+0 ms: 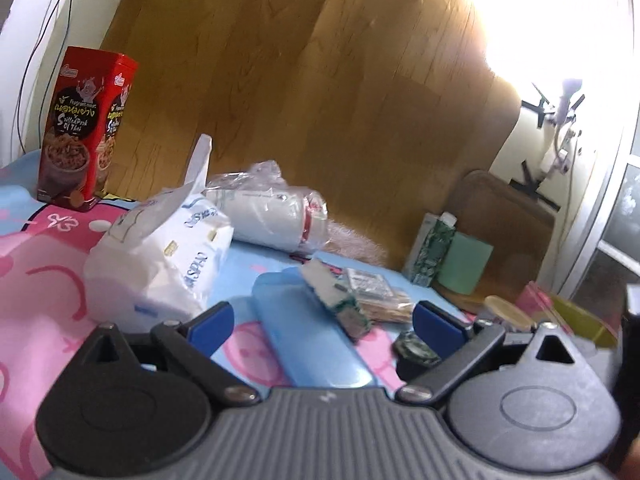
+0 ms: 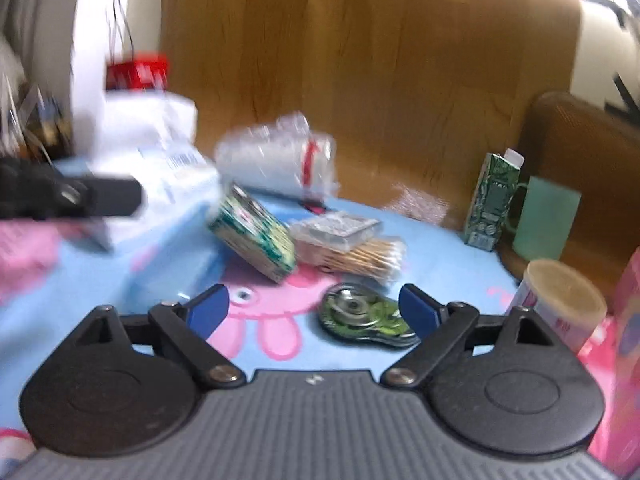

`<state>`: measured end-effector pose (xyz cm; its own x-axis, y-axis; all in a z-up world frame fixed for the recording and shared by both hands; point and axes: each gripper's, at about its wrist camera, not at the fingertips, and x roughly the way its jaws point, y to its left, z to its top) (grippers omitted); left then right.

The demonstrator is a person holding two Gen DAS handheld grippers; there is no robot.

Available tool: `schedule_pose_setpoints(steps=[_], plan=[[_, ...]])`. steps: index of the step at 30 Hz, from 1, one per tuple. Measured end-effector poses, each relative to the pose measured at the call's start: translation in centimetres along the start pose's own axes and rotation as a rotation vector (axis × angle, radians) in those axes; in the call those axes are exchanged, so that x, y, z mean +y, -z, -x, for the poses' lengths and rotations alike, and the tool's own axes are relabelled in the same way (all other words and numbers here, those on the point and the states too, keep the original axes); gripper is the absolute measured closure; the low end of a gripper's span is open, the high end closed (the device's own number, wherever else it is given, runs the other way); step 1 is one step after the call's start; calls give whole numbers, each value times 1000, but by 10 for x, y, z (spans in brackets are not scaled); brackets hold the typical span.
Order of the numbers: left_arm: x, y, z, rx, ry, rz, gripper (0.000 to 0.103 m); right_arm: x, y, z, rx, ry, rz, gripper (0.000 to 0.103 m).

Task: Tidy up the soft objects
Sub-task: 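Move the right gripper to the green tape dispenser, then grasp the green tape dispenser with the right gripper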

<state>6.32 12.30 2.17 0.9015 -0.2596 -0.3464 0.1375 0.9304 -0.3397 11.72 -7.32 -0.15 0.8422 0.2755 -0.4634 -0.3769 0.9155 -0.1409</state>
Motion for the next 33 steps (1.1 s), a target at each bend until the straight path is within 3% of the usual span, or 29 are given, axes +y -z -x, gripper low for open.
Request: schedule_pose_setpoints(steps=[5, 7, 8, 9, 10, 16, 26, 28, 30, 33], plan=[[-9, 3, -5, 13, -15, -56, 4, -20, -10, -44, 73, 16, 45, 10], [-11, 5, -7, 23, -7, -68, 4, -36, -8, -52, 132, -49, -2, 13], [-11, 5, -8, 28, -6, -74, 4, -46, -8, -52, 158, -84, -55, 18], [-12, 7, -9, 35, -12, -82, 4, -55, -8, -52, 180, -124, -107, 31], [-14, 8, -11, 43, -26, -92, 4, -62, -6, -48, 181, -139, -136, 34], [-19, 14, -25, 103, -100, -142, 4, -57, 21, 2, 164, -112, -110, 34], [-39, 20, -31, 120, -206, -262, 4, -37, 65, 86, 119, -107, -99, 33], [-42, 21, -32, 122, -229, -281, 4, -39, 71, 93, 114, -116, -98, 30], [-44, 21, -31, 128, -246, -291, 4, -44, 73, 97, 117, -137, -108, 19], [-44, 22, -19, 142, -258, -264, 4, -49, 77, 106, 106, -161, -101, 18]])
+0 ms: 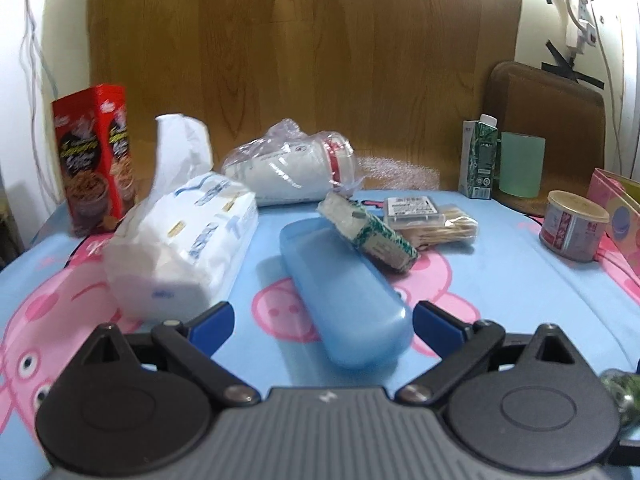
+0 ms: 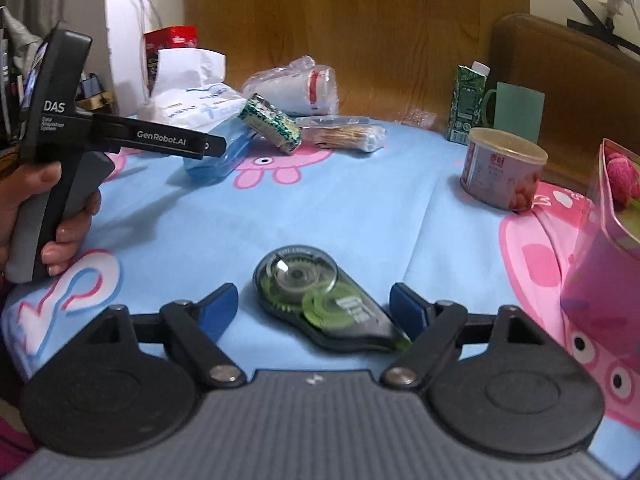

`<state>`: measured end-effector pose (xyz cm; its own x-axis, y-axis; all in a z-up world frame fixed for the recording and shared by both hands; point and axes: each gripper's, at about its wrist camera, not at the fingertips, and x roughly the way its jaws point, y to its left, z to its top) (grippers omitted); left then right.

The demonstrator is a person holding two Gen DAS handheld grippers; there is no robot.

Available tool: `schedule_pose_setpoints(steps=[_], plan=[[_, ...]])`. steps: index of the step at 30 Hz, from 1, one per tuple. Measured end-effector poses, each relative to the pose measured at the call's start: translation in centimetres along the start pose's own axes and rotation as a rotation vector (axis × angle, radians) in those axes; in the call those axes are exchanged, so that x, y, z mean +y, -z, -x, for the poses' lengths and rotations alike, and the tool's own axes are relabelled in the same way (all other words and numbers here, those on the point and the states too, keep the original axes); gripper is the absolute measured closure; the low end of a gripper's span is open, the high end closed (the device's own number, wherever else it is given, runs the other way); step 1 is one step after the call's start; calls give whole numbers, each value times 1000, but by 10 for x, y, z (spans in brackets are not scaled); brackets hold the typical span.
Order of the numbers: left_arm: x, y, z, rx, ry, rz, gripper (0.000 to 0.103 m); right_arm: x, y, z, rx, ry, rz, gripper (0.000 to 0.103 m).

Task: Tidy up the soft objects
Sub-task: 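Grasp the green tape dispenser with the right gripper, then drop the tape dispenser into the pink tin from the right gripper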

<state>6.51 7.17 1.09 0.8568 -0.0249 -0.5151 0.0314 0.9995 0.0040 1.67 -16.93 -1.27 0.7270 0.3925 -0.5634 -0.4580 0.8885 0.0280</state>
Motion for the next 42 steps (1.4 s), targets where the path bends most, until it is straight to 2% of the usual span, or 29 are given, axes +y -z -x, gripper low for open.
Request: schedule_pose_setpoints(steps=[4, 7, 11, 13, 14, 15, 16, 17, 18, 21, 24, 29, 31, 35, 38, 40, 42], plan=[[1, -1, 30, 14, 119, 76, 7, -4, 6, 9, -7, -10, 65, 18], [-17, -2, 44, 59, 265, 84, 9, -10, 6, 9, -10, -16, 79, 18], [-47, 5, 33, 210, 453, 115, 19, -14, 6, 3, -8, -42, 96, 21], [-61, 11, 19, 297, 530, 148, 21, -18, 8, 5, -15, -88, 74, 42], [-67, 14, 15, 308, 546, 157, 20, -18, 8, 7, -23, -98, 73, 49], [-76, 13, 16, 301, 543, 131, 24, -17, 10, 8, -30, -100, 76, 61], [-86, 11, 15, 303, 554, 104, 34, -18, 11, 11, -36, -113, 65, 62], [-91, 11, 12, 315, 573, 97, 38, -18, 13, 12, -42, -116, 50, 62], [-97, 9, 11, 315, 559, 90, 40, -17, 15, 14, -51, -110, 44, 63], [-111, -4, 8, 309, 553, 57, 47, -21, 17, 22, -102, -64, 14, 63], [-130, -25, 15, 270, 602, 40, 47, -33, 16, 36, -179, -9, -19, 63], [-197, -71, 25, 138, 693, -102, 47, -65, 5, 73, -324, 158, -44, 63], [-226, -80, 23, 110, 729, -138, 47, -81, 3, 83, -352, 236, -54, 63], [-280, -84, 8, 123, 792, -175, 47, -116, 5, 92, -342, 366, -120, 63], [-305, -78, -2, 123, 771, -210, 44, -139, 10, 91, -311, 445, -175, 63], [-308, -72, -4, 109, 726, -228, 40, -149, 11, 82, -279, 512, -189, 60], [-294, -70, -4, 109, 723, -203, 39, -156, 13, 73, -252, 598, -191, 50]])
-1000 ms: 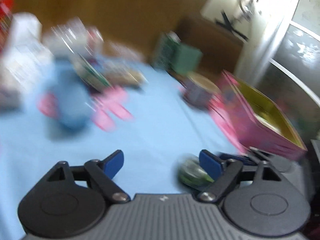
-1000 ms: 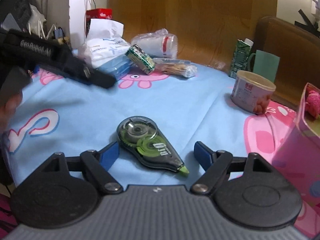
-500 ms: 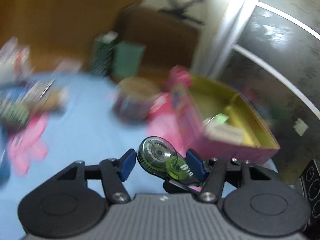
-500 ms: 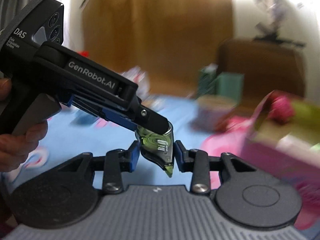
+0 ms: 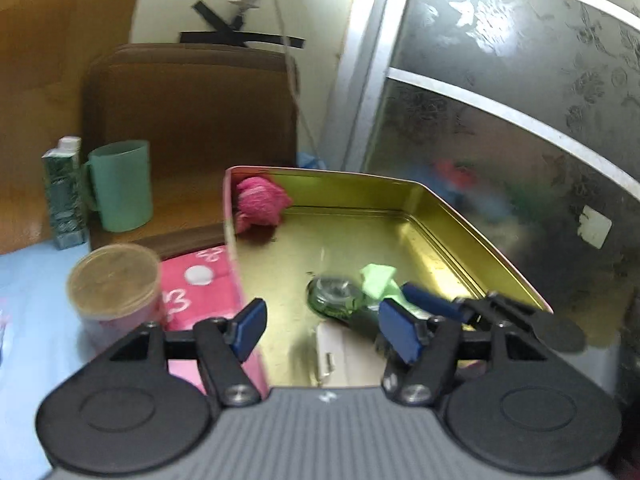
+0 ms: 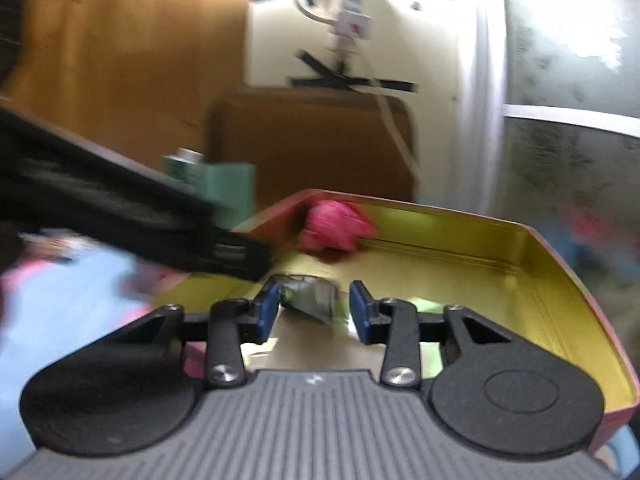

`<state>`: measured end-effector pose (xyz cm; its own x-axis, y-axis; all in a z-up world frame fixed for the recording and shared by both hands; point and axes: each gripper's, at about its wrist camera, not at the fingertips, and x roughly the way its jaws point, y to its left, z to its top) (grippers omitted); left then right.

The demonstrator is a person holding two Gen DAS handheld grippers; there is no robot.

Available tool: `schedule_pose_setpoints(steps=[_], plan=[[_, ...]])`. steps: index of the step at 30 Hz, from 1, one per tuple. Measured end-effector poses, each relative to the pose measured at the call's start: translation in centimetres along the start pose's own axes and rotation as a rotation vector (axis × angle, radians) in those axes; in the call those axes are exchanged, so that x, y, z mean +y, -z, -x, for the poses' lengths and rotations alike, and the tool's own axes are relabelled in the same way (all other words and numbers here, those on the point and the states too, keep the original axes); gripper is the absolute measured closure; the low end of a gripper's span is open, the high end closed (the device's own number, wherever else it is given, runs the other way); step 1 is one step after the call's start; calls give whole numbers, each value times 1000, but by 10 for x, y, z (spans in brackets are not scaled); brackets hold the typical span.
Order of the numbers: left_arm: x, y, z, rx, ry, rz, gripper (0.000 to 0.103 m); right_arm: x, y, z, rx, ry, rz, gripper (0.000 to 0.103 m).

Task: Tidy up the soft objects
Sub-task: 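Drop the tape dispenser into the pink tin from the right gripper, then grasp the small clear plastic box with the right gripper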

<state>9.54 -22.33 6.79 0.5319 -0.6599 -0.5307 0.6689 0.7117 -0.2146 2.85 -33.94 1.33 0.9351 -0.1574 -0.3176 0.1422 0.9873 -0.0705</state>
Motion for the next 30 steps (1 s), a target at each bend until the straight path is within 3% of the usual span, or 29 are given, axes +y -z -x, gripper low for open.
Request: schedule_pose_setpoints(steps=[3, 5, 7, 12, 17, 21, 23, 25, 30], plan=[[28, 12, 31, -39, -29, 35, 34, -9, 0, -9, -5, 101, -29, 47], [53, 25, 57, -72, -86, 48, 31, -16, -3, -3, -21, 97, -113, 47], [81, 43, 82, -90, -161, 68, 30, -16, -8, 7, -51, 39, -174, 47], [137, 96, 141, -112, -313, 151, 30, 31, -25, 7, -67, -139, -100, 47], [175, 135, 200, -191, -426, 234, 29, 103, -37, -13, 26, -399, -26, 46], [212, 149, 220, -237, -508, 354, 29, 169, -49, -39, 90, -542, 31, 43], [220, 157, 218, -254, -536, 358, 29, 197, -61, -61, 118, -560, 38, 36], [223, 156, 216, -259, -531, 368, 29, 225, -73, -88, 150, -528, 36, 21], [212, 159, 220, -304, -548, 317, 27, 273, -86, -155, 314, -464, 8, 17]])
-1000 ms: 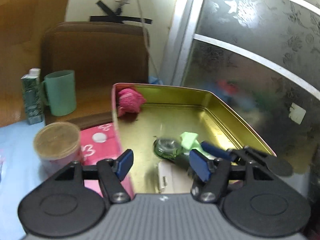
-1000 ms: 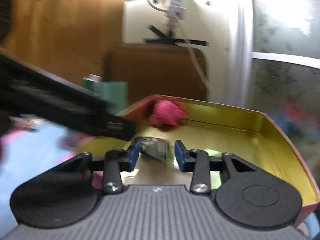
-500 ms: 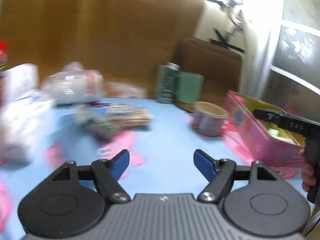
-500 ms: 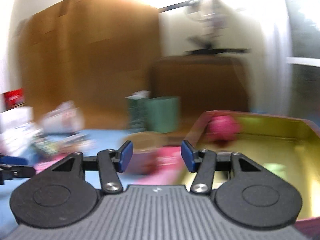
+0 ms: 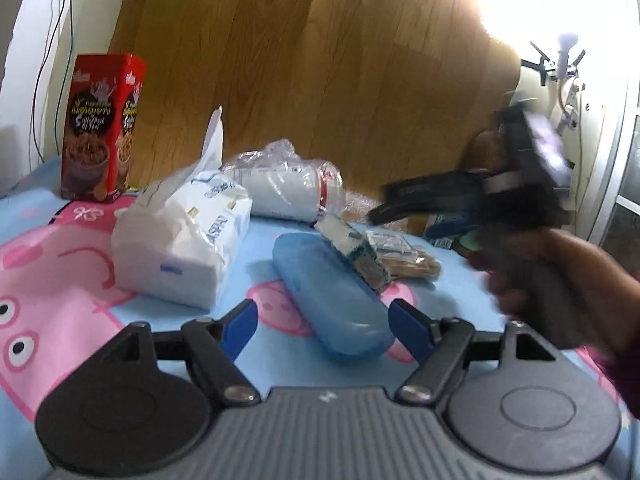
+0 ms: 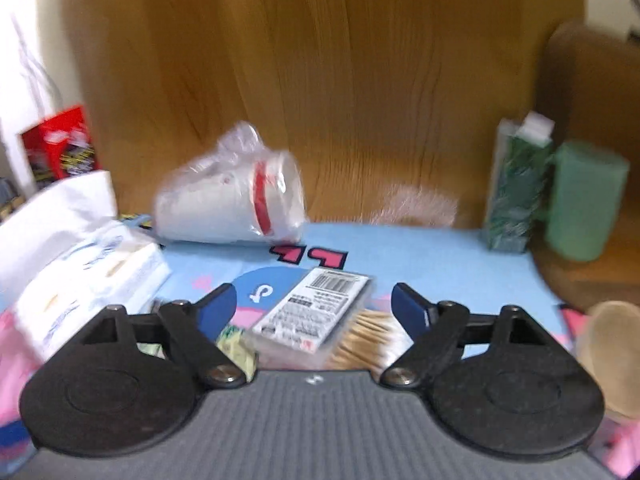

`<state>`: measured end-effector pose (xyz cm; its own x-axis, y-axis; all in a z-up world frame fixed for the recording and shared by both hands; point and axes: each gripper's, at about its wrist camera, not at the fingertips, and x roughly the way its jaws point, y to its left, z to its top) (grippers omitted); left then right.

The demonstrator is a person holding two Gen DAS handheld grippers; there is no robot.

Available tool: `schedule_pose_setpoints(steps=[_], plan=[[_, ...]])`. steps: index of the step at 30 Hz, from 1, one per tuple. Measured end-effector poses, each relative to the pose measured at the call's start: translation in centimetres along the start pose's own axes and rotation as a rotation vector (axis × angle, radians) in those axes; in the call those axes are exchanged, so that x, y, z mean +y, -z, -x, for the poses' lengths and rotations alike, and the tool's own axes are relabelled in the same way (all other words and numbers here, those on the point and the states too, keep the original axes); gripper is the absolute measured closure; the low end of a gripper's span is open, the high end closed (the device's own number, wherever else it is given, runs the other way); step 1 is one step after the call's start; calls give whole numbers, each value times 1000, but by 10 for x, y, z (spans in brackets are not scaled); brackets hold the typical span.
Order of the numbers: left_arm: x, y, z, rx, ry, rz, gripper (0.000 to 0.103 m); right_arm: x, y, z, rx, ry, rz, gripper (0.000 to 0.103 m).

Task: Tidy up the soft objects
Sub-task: 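Grasp the small clear plastic box with the right gripper, then carry the clear box into the pink tin and open the right gripper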

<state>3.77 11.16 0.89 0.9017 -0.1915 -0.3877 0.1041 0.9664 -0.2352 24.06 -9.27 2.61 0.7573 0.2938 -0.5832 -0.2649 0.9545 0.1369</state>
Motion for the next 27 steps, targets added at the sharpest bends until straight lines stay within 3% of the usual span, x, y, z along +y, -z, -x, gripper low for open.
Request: schedule_pose_setpoints(steps=[2, 4, 5, 7, 9, 13, 16, 18, 21, 23, 24, 25, 27], plan=[[1, 1, 1, -3, 6, 10, 26, 1, -1, -22, 57, 23, 7, 26], [4, 1, 1, -1, 18, 28, 26, 4, 6, -28, 72, 34, 72, 55], [6, 0, 1, -1, 23, 38, 25, 7, 11, -22, 53, 41, 119, 60], [8, 0, 0, 0, 32, 53, 25, 4, 21, -5, 33, 20, 162, 82], [9, 1, 0, 1, 32, 57, 25, -3, 31, 14, 32, 6, 173, 88], [7, 2, -1, 3, 38, 45, 25, -21, 64, 55, 6, -14, 203, 89], [-2, 3, -2, 45, 74, 11, 25, -34, 90, 91, -4, -59, 143, 89], [-16, 3, 1, 80, 121, -25, 25, -34, 108, 116, -16, -87, 104, 89], [-47, 3, 7, 142, 254, -37, 25, -29, 133, 139, -44, -104, 90, 89], [-71, 1, 6, 178, 315, -46, 19, -22, 145, 150, -75, -83, 122, 89], [-80, 0, 4, 194, 337, -41, 10, -19, 152, 155, -89, -73, 139, 89], [-87, -1, 1, 212, 371, -27, 4, -19, 157, 159, -97, -82, 139, 89], [-99, -3, -7, 258, 456, 23, 3, -29, 162, 165, -100, -150, 80, 89]])
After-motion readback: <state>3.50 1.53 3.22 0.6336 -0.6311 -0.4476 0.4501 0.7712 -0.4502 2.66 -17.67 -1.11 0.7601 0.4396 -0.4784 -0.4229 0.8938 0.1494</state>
